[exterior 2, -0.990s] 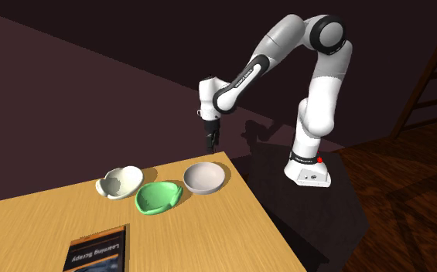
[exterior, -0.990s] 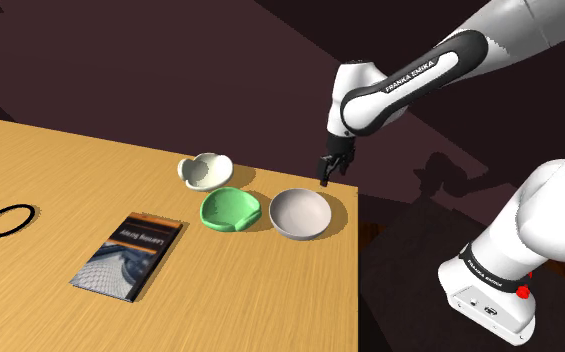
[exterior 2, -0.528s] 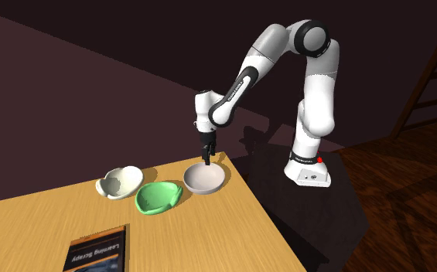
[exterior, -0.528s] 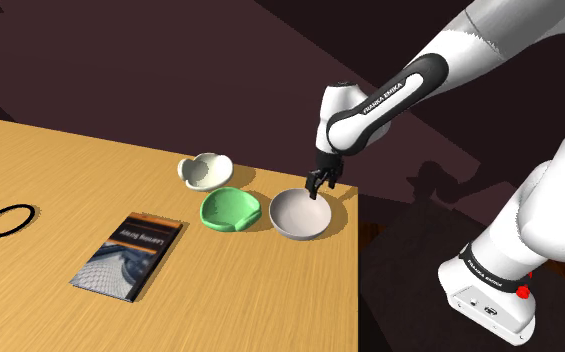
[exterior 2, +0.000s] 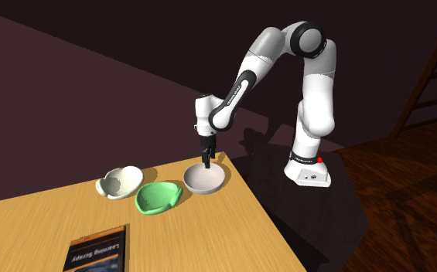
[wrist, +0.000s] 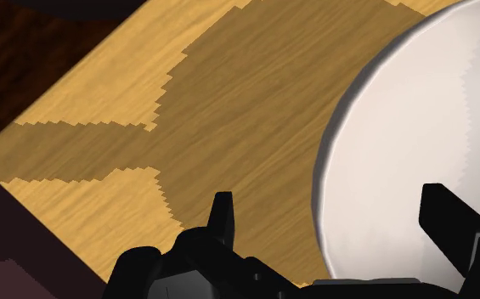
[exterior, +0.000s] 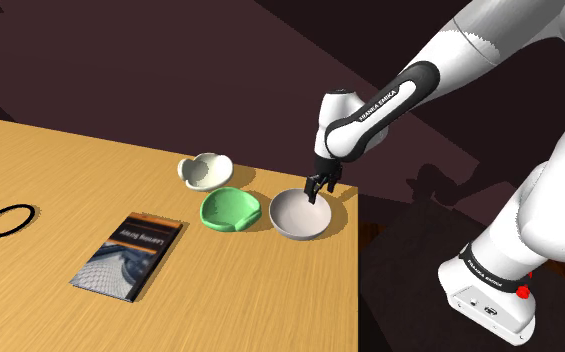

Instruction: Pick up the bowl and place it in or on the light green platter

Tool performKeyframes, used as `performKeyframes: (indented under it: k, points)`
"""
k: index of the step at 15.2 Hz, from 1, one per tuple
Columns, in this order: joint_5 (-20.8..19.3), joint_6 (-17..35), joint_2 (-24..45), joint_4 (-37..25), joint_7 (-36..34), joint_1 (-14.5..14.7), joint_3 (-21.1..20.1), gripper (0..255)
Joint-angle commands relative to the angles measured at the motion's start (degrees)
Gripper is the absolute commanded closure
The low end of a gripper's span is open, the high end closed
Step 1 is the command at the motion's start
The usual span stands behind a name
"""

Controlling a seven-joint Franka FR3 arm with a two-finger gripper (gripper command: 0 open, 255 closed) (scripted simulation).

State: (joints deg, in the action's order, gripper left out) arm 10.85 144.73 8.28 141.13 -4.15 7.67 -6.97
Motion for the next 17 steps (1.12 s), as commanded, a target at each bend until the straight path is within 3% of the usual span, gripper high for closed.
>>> performKeyframes:
  k: [1,3,4,13,17]
  points:
    - [0.0,0.04,0.03,0.01,0.01,0.0,0.0,0]
    - [0.0,0.03,0.02,0.0,0.0,0.0,0.0,0]
    - [0.0,0.03,0.02,0.0,0.0,0.0,0.0,255]
    - [0.0,0.04,0.03,0.01,0.01,0.0,0.0,255]
    - [-0.2,-3.1,-2.9,-0.21,-0.41,-0.06,0.05,255]
